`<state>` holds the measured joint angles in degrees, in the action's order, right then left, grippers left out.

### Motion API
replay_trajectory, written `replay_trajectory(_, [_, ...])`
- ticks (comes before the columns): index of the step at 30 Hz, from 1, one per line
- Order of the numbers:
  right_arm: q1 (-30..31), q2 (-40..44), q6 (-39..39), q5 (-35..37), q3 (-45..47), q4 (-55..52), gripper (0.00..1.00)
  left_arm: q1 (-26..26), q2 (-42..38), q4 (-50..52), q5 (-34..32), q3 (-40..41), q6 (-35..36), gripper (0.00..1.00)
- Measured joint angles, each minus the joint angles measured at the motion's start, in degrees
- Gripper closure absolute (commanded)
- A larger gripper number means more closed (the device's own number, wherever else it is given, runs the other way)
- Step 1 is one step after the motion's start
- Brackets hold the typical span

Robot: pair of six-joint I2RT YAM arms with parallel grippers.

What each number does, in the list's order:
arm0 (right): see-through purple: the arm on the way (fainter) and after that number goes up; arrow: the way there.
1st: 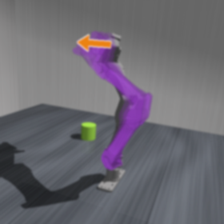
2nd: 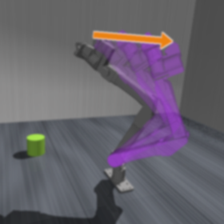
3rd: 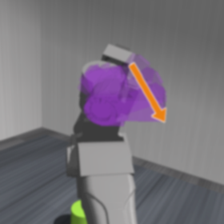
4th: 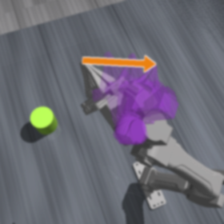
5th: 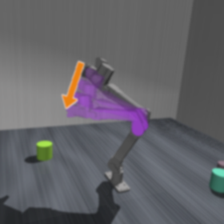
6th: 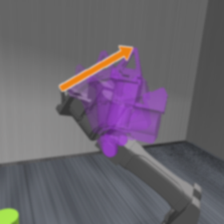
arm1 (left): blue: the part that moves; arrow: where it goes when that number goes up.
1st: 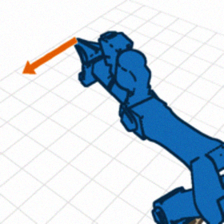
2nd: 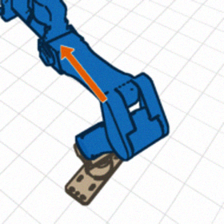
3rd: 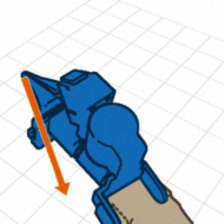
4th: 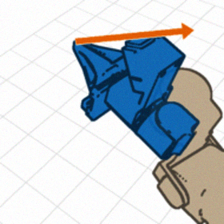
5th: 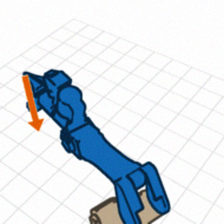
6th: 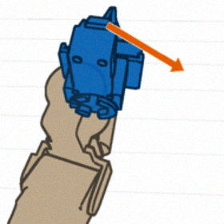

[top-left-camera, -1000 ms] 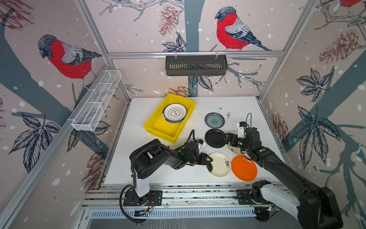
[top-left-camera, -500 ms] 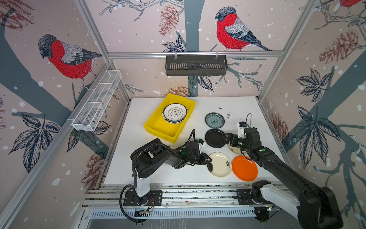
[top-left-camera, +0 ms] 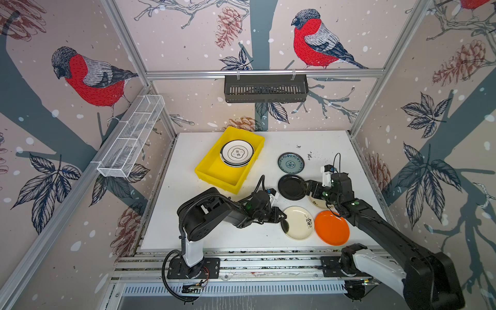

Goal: Place the plates into the plastic bin on the countertop
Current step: Pick up the plate from the bottom-center of the table.

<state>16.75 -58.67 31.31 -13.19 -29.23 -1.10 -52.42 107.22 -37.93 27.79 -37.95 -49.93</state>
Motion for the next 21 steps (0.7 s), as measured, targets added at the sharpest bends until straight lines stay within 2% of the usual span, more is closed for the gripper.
replay_trajectory(2, [0.0, 0.0, 0.02, 0.0, 0.0, 0.0, 0.11, 0.0, 0.0, 0.35, -0.63, -0.02, 0.0, 0.86])
replay_trajectory(16, [0.0, 0.0, 0.02, -0.02, 0.2, 0.0, 0.11, -0.04, 0.11, 1.6, -0.85, -0.59, 0.0, 0.92])
replay_trajectory(21, [0.0, 0.09, 0.24, -0.02, 0.2, 0.02, 0.11, 0.24, -1.53, 5.11, -1.51, -0.96, 0.61, 1.0])
